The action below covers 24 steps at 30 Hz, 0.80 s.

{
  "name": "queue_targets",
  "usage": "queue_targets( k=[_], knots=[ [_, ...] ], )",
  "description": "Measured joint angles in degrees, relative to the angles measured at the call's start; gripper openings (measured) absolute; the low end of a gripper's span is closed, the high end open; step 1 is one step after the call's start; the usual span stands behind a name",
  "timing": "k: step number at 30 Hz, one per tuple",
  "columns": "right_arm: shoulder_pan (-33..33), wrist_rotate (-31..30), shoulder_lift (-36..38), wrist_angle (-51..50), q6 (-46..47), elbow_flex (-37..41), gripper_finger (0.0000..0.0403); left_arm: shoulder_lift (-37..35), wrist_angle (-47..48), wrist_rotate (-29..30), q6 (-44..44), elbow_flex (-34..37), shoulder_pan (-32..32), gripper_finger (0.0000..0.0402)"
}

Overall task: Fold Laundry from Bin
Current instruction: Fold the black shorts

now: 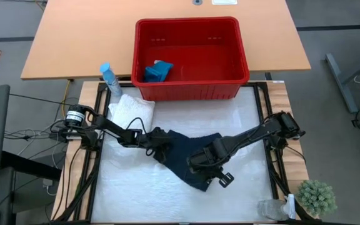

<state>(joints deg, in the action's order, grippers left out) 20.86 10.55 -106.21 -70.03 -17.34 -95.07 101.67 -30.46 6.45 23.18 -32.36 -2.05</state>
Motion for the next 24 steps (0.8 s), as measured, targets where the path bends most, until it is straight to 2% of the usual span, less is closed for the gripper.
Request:
queue_targets(
  k=[5, 8, 16, 21, 24],
  knots=[
    [-3.03, -1.34, 0.10, 2.52, 5.31, 2.32, 0.0029, -2.06, 0.37, -4.20, 0.10, -1.76, 1.11, 0.0000],
    [-4.94, -1.64, 0.11, 2.66, 6.53, 5.65, 0.0029, -5.06, 0.20, -4.67, 0.05, -3.43, 1.42, 0.0000],
    [-4.99, -1.37, 0.12, 8.31, 5.49, 12.38, 0.0029, -14.39, 4.83, -1.01, -0.59, -5.25, 1.81, 0.0000],
    [-4.67, 0.27, 0.15, 9.50, 5.24, 12.90, 0.0029, -16.17, 3.90, -3.02, 1.37, -5.30, 0.22, 0.0000],
    [-4.76, 0.30, 0.15, 10.53, 3.92, 12.87, 0.0029, -16.08, 4.26, -0.85, 1.81, -5.25, -2.53, 0.0000]
  ],
)
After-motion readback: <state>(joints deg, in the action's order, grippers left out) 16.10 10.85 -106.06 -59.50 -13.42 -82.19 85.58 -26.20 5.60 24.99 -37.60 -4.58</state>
